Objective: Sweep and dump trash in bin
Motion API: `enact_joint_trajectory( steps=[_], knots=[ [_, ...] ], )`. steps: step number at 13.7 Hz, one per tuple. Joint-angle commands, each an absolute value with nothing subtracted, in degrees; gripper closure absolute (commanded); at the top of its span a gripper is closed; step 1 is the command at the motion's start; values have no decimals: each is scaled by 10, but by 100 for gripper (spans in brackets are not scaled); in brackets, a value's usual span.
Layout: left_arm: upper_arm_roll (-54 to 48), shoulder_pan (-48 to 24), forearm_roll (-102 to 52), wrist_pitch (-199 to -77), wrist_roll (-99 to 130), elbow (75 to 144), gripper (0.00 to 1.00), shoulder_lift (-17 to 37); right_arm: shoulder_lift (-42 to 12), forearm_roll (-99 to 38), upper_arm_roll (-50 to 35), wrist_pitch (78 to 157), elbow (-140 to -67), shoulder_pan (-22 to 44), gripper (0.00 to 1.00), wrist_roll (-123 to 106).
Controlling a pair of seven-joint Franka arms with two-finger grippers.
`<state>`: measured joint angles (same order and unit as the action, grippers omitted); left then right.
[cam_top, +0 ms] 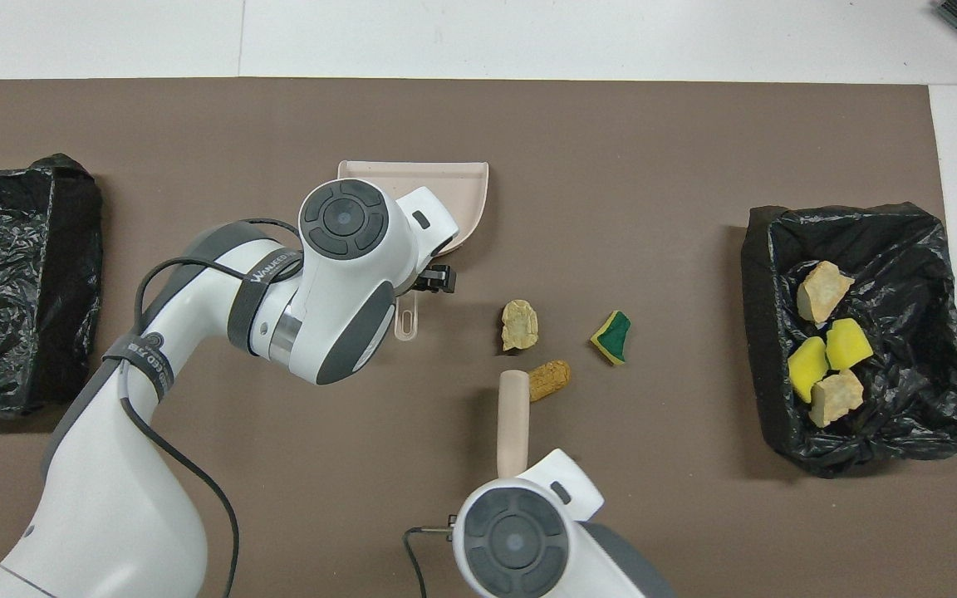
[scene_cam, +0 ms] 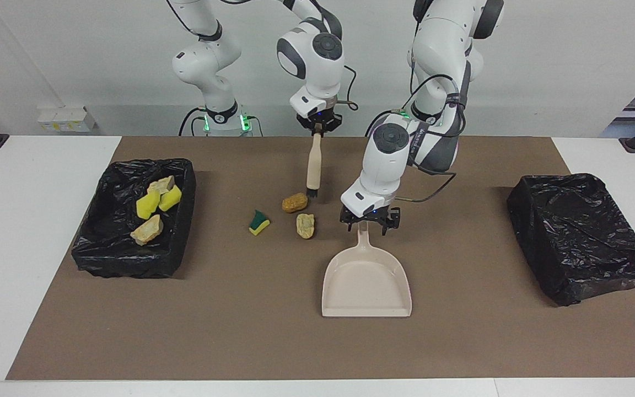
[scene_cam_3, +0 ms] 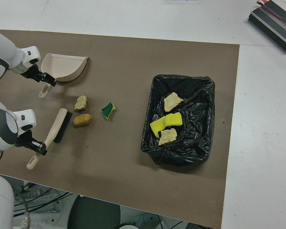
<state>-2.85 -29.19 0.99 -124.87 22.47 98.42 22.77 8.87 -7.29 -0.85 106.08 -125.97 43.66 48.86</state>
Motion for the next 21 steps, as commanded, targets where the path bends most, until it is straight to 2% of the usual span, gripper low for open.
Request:
enact_joint_trajectory(
  steps=[1, 2, 3, 4, 5, 7, 8, 9, 11, 16, 18, 21],
  knots=[
    [-21, -309, 16, -1305, 270, 1022, 6, 223, 134, -44, -12, 1029, -1277, 371, 100, 424],
    [-21, -310, 17, -1310, 270, 1022, 8, 230, 136, -34, -12, 1029, -1276, 348, 100, 406],
    [-21, -310, 17, -1311, 270, 1020, 22, 230, 134, -27, -12, 1029, -1276, 324, 100, 384],
    [-20, -310, 22, -1310, 271, 1013, 45, 232, 130, -20, -12, 1030, -1277, 301, 100, 357],
    [-20, -310, 24, -1310, 272, 1011, 57, 233, 129, -18, -13, 1031, -1281, 275, 100, 313],
    [-19, -311, 25, -1310, 272, 1004, 69, 232, 120, -18, -14, 1037, -1281, 230, 100, 229],
    [-19, -310, 30, -1308, 272, 1005, 85, 232, 120, -17, -14, 1038, -1282, 219, 100, 215],
    [-18, -310, 55, -1302, 271, 1005, 97, 231, 119, -16, -13, 1041, -1284, 211, 100, 196],
    [-19, -303, 77, -1284, 260, 1005, 100, 211, 117, -14, -14, 1070, -1301, 170, 100, 137],
    [-15, -276, 80, -1155, 95, 1013, 100, 136, 114, 17, -15, 1125, -1346, 131, 100, 76],
    [-15, -263, 80, -1112, 36, 1047, 100, 82, 85, 17, -16, 1148, -1359, 139, 100, 78],
    [-15, -239, 80, -1091, -107, 1134, 100, -2, 76, -8, -16, 1181, -1372, 176, 100, 129]
  ],
)
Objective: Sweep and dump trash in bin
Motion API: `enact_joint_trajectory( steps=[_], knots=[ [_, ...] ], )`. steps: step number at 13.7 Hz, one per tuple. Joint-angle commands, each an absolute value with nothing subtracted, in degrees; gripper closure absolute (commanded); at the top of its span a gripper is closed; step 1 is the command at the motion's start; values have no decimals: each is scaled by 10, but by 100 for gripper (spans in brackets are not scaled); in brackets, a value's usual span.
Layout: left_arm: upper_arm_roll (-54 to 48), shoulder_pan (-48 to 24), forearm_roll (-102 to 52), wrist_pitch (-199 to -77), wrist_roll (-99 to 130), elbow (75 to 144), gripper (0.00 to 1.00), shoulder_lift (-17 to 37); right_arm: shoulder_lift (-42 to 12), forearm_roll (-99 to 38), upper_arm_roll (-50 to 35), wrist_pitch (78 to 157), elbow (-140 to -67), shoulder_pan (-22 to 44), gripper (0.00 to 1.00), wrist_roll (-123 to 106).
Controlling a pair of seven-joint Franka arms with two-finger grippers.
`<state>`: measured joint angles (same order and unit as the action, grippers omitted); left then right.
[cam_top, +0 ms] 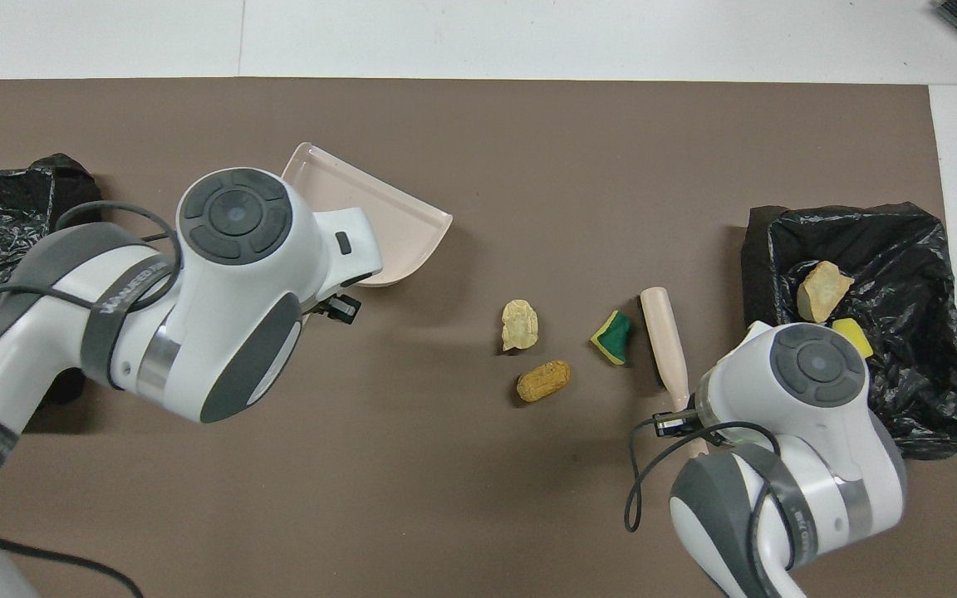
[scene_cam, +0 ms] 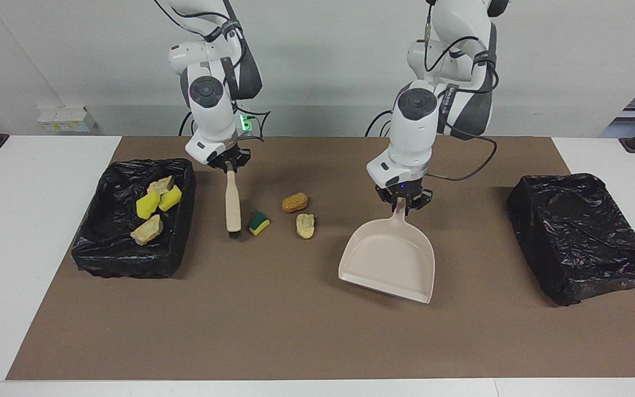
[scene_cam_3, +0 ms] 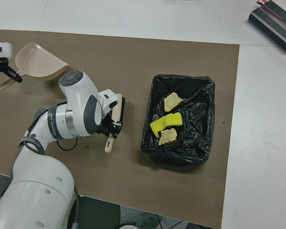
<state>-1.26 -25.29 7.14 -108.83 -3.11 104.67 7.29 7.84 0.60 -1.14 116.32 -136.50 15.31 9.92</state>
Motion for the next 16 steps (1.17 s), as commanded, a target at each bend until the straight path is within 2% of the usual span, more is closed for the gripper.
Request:
enact_joint_trajectory(
  steps=[1, 7, 9, 13, 16],
  knots=[
    [-15, -233, 80, -1090, -181, 1152, 100, -13, 68, -22, -16, 1190, -1372, 190, 100, 147],
    [-15, -217, 111, -1058, -472, 1176, 100, -23, 5, -84, -17, 1246, -1365, 258, 100, 163],
    [-15, -223, 126, -1068, -493, 1183, 100, -14, -24, -101, -17, 1301, -1361, 292, 100, 184],
    [-15, -234, 135, -1077, -494, 1184, 100, 12, -33, -140, -17, 1302, -1344, 299, 100, 187],
    [-15, -248, 135, -1109, -505, 1190, 100, 25, -76, -164, -17, 1303, -1298, 334, 100, 216]
  ],
)
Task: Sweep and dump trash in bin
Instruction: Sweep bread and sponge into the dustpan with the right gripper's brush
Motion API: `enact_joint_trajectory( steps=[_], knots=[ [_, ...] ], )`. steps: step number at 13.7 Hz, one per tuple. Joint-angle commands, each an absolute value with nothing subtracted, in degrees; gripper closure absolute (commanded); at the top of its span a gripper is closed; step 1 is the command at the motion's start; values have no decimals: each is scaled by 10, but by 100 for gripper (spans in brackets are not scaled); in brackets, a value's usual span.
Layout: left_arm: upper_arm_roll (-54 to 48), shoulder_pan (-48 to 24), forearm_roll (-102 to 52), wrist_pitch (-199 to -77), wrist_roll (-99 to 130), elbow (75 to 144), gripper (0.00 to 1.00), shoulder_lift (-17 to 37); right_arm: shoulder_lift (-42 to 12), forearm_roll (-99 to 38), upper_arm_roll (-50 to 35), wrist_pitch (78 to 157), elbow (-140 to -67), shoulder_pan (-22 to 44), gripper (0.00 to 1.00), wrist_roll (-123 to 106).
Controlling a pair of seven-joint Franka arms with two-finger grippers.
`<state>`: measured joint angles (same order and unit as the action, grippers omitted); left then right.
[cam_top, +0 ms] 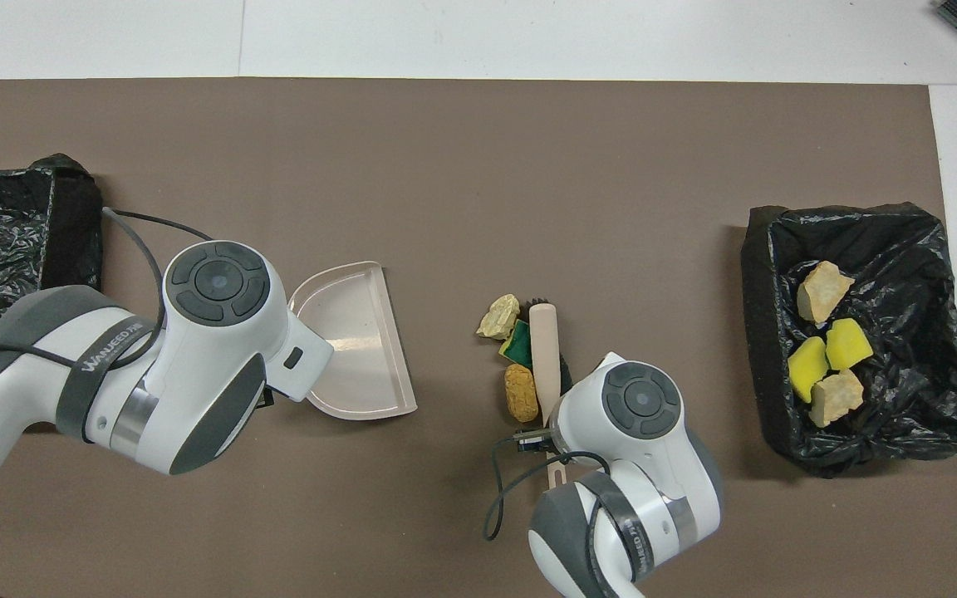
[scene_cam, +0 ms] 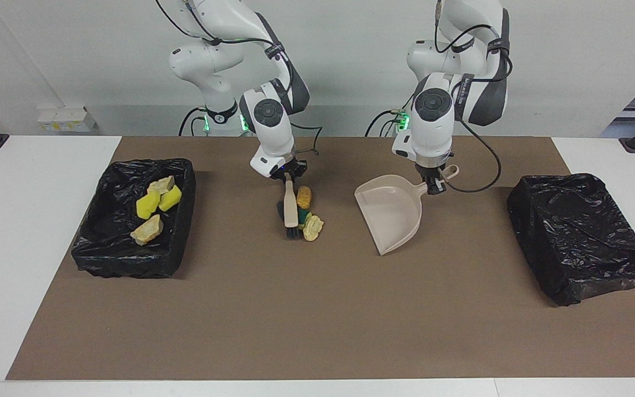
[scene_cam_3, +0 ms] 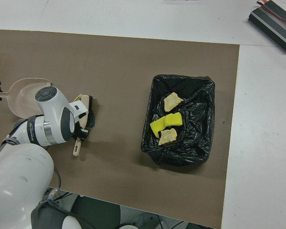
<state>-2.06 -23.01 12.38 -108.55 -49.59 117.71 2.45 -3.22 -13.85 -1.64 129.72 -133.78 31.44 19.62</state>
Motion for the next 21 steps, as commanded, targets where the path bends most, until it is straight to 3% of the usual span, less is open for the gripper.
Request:
enact_joint_trajectory(
  steps=[1, 6, 14, 18, 21],
  knots=[
    [-15, -248, 135, -1114, -505, 1196, 100, 25, -90, -172, -17, 1300, -1278, 340, 100, 225],
    [-15, -275, 156, -1154, -505, 1205, 100, 46, -134, -229, -17, 1288, -1206, 387, 100, 260],
    [-16, -274, 156, -1159, -506, 1213, 100, 44, -141, -306, -17, 1318, -1152, 446, 100, 280],
    [-16, -269, 155, -1165, -507, 1213, 100, 45, -103, -294, -7, 1215, -1148, 418, 100, 282],
    [-15, -258, 155, -1170, -512, 1213, 100, 46, -115, -186, -10, 1117, -1094, 370, 100, 280]
  ],
)
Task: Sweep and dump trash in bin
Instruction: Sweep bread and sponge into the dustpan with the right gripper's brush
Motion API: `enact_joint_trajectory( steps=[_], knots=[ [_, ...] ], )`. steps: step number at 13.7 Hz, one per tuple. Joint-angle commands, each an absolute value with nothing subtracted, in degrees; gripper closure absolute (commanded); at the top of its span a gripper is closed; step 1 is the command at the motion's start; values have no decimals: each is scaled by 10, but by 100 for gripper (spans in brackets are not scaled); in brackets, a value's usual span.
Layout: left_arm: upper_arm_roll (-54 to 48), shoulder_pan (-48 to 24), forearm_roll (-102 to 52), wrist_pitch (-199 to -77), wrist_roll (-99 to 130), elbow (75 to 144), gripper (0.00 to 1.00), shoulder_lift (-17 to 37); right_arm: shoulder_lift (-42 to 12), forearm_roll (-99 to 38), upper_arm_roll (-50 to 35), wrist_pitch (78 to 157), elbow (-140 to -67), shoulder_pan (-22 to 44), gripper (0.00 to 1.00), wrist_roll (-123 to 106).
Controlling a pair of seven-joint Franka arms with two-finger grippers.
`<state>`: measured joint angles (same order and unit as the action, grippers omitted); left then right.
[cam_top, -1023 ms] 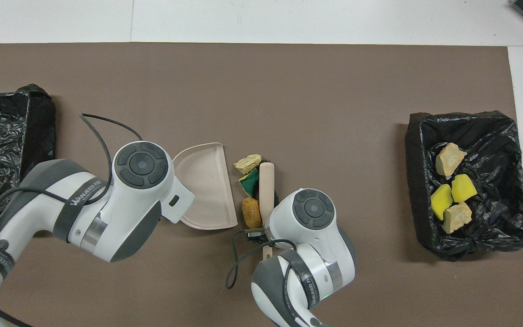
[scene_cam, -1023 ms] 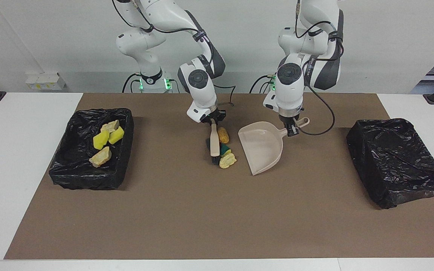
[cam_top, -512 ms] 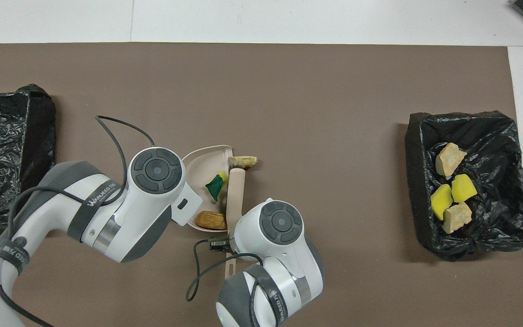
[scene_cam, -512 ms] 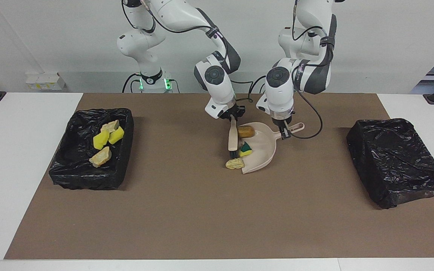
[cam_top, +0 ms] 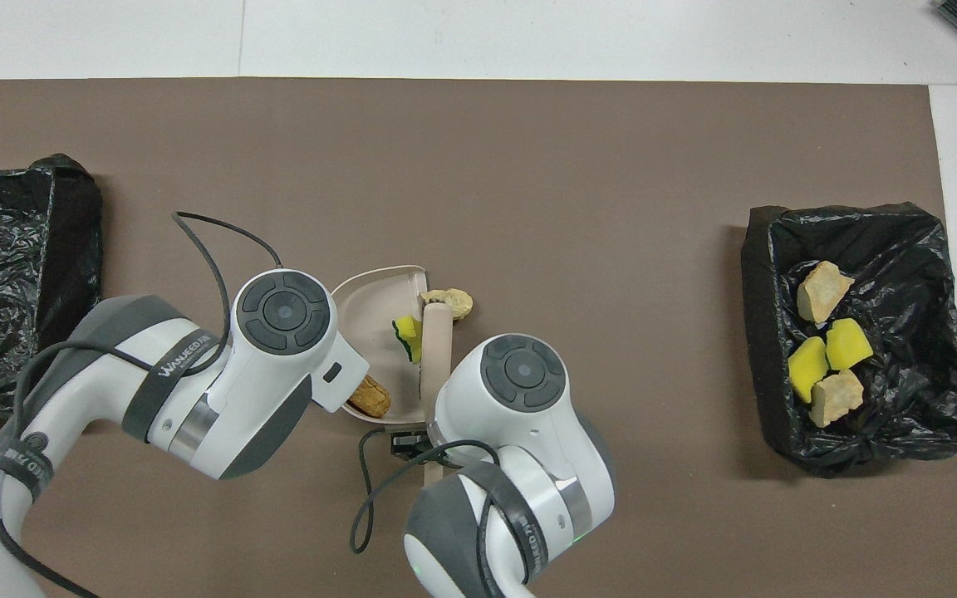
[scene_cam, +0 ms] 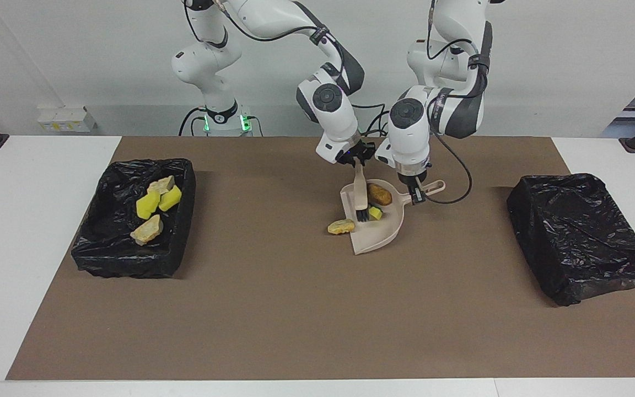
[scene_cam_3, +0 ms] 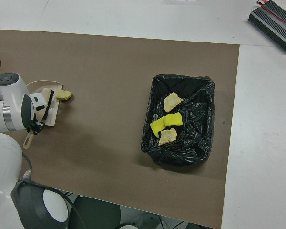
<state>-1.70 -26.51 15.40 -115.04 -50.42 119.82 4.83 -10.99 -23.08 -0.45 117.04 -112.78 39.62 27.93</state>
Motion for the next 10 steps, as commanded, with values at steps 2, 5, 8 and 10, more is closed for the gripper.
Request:
enact_joint_trajectory(
  steps=[2, 5, 8, 10],
  knots=[
    [-16, -250, 154, -1182, -512, 1212, 100, 51, -143, -146, -11, 1048, -1043, 322, 100, 266],
    [-16, -243, 152, -1199, -513, 1211, 100, 54, -206, -113, -11, 1009, -979, 302, 100, 252],
    [-16, -243, 152, -1200, -528, 1212, 100, 54, -252, -120, -13, 1010, -930, 306, 100, 252],
    [-16, -244, 152, -1194, -527, 1212, 100, 54, -251, -141, -17, 1022, -933, 322, 100, 253]
  ],
)
